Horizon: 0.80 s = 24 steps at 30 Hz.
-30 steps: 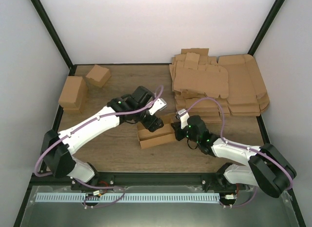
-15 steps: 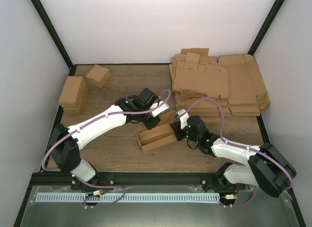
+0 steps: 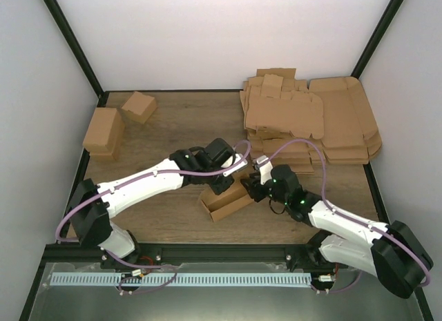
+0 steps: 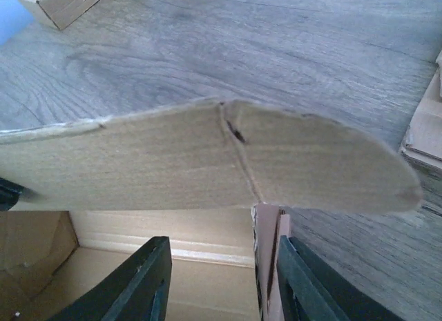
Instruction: Fold the paper box
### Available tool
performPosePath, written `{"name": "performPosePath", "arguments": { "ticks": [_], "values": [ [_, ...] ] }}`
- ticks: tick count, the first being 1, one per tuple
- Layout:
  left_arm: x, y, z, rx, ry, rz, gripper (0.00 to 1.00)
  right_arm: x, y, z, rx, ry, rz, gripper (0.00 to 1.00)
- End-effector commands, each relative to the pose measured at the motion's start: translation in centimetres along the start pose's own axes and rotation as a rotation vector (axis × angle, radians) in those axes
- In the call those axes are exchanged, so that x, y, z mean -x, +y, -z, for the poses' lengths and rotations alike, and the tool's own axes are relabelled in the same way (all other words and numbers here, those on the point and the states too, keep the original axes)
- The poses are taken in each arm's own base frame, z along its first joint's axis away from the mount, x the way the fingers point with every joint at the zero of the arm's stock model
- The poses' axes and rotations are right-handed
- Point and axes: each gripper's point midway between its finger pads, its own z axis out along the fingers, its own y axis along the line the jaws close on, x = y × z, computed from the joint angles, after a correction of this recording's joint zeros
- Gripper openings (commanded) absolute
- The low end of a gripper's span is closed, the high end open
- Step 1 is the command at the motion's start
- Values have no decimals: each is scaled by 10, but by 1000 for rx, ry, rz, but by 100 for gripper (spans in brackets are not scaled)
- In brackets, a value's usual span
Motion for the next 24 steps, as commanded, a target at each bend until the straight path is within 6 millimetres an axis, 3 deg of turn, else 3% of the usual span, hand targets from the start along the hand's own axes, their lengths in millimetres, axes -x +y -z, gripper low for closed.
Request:
{"name": "performPosePath", "arguments": {
  "ticks": [1, 6, 9, 14, 17, 20, 22, 24],
  "values": [
    [-12, -6, -3, 9, 31, 24, 4, -1, 10, 9, 40, 38, -44, 46],
    [-13, -12, -2, -2, 33, 42, 4, -6, 14, 16, 40, 109, -130, 52],
    [-14, -15, -2, -3, 33, 45, 4, -13, 18, 18, 58, 162, -180, 47],
    [-16, -15, -1, -4, 28, 52, 4, -4, 26, 22, 101, 120, -191, 31],
    [-14, -16, 1, -8, 23, 58, 4, -7, 27, 18, 103, 153, -198, 28],
    [-14, -16, 2, -11, 20, 62, 4, -15, 18, 13, 43, 199, -229, 32],
    [-14, -17, 3, -16, 19, 69, 4, -15, 9, 14, -10, 202, -252, 44],
    [-16, -20, 0, -31, 30, 79, 4, -12, 6, 19, -37, 189, -269, 46]
  ]
}}
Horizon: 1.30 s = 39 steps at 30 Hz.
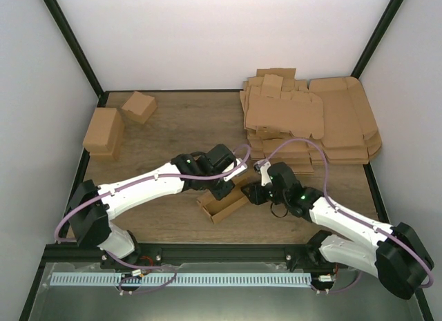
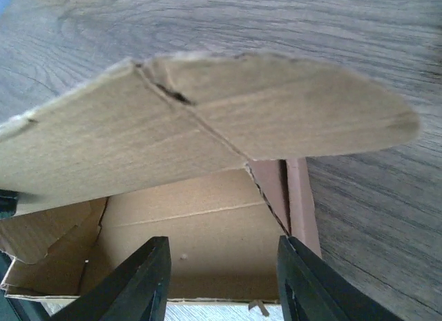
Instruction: Fold the paper box
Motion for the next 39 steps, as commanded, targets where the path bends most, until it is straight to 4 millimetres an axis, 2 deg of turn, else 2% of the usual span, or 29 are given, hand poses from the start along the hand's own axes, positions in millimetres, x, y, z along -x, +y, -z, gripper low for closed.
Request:
{"name": "performPosePath", "arguments": {
  "ticks": [1, 5, 9, 14, 19, 24, 26, 27, 28, 30, 33, 36, 39],
  "values": [
    [-7, -6, 2, -30, 14, 26, 4, 15, -2, 13, -59, -38, -47, 46],
    [-14, -20, -11, -87, 42, 50, 4, 20, -1, 24, -76, -47, -56, 48],
    [-19, -29, -21, -108, 60, 80, 4, 15, -6, 31, -111, -25, -86, 51],
    [-20, -34, -26, -138, 61, 117, 4, 16, -25, 43, -204, -93, -219, 51],
    [-28, -40, -37, -160, 88, 133, 4, 18, -30, 50, -215, -159, -291, 50],
    [-39, -42, -50, -168, 109, 145, 7, 26, -32, 52, -227, -191, -286, 50],
    [-39, -41, -51, -161, 106, 155, 15, 27, -32, 51, -233, -183, -283, 51],
    [-38, -41, -50, -157, 100, 159, 24, 26, -31, 50, -234, -173, -282, 51],
    [-36, -40, -47, -155, 90, 163, 39, 24, -32, 48, -237, -162, -285, 51],
    [-27, -40, -39, -154, 52, 174, 61, 20, -32, 47, -235, -144, -297, 51],
    [-6, -39, -19, -159, -35, 204, 85, 10, -32, 45, -221, -119, -338, 52],
    [12, -34, 3, -162, -118, 246, 98, -2, -27, 41, -171, -87, -374, 55],
    [23, -25, 19, -156, -168, 281, 100, -11, -25, 36, -150, -57, -395, 56]
  ]
}}
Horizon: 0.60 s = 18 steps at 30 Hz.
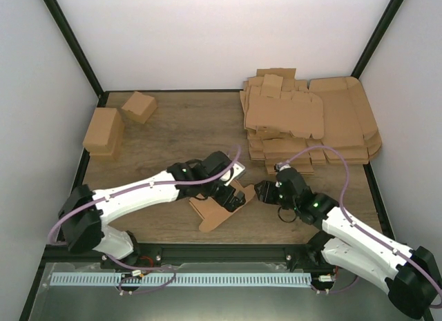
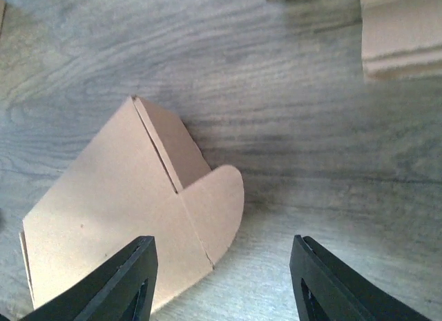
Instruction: Fold the paper box
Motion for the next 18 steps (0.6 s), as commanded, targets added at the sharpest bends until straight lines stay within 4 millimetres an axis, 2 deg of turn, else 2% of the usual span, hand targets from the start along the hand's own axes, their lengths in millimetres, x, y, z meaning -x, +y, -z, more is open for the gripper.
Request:
{"name": "performPosePath", "arguments": {
  "ticks": [1, 5, 8, 10, 11, 14, 18],
  "values": [
    [37, 3, 34, -10, -147, 68, 100, -15, 2, -2, 30, 56, -57, 56],
    [34, 48, 37, 60, -154, 171, 100, -20, 4, -2, 43, 89, -70, 56],
    [22, 84, 29, 86, -131, 254, 100, -28, 13, 0, 87, 140, -80, 57],
    [15, 106, 25, 109, -124, 299, 100, -36, 16, 1, 109, 183, -92, 53],
    [13, 114, 23, 116, -125, 314, 100, -41, 15, 2, 106, 206, -104, 50],
    [9, 134, 21, 120, -140, 360, 98, -54, 10, 4, 91, 261, -139, 31],
    [3, 145, 12, 97, -138, 404, 95, -66, -1, 4, 67, 285, -172, 6]
  ]
}}
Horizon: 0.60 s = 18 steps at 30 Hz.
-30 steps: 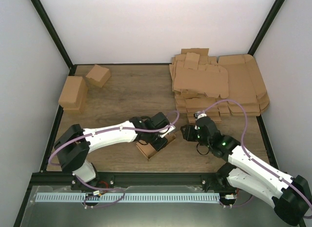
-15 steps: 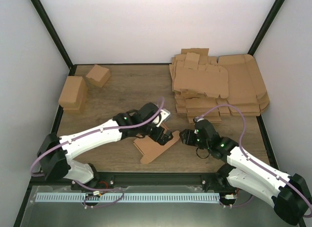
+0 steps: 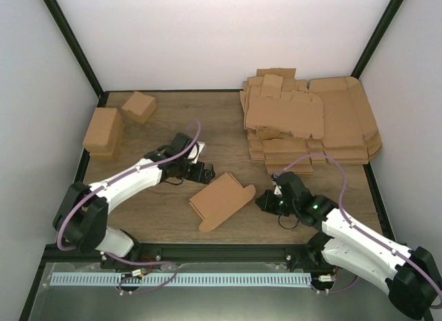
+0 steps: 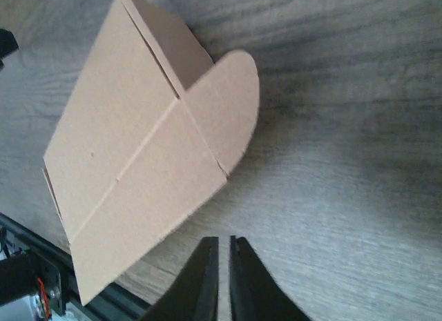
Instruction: Fold the paper box
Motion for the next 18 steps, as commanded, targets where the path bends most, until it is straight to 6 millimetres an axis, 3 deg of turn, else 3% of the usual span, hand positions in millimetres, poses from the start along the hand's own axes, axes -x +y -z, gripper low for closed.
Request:
{"name": "performPosePath", "arguments": {
  "ticks": [1, 6, 12, 18],
  "values": [
    [6, -2, -9, -68, -22, 23, 94, -19, -11, -1, -10, 62, -53, 2],
    [-5, -2, -23, -111, 21, 38, 85, -35, -8, -20, 88, 120, -75, 1],
    [-15, -3, -33, -189, 54, 69, 76, -45, 16, -29, 377, 111, -70, 1],
    [-25, -1, -43, -240, 89, 105, 74, -30, 25, -34, 409, 44, -33, 1]
  ]
}}
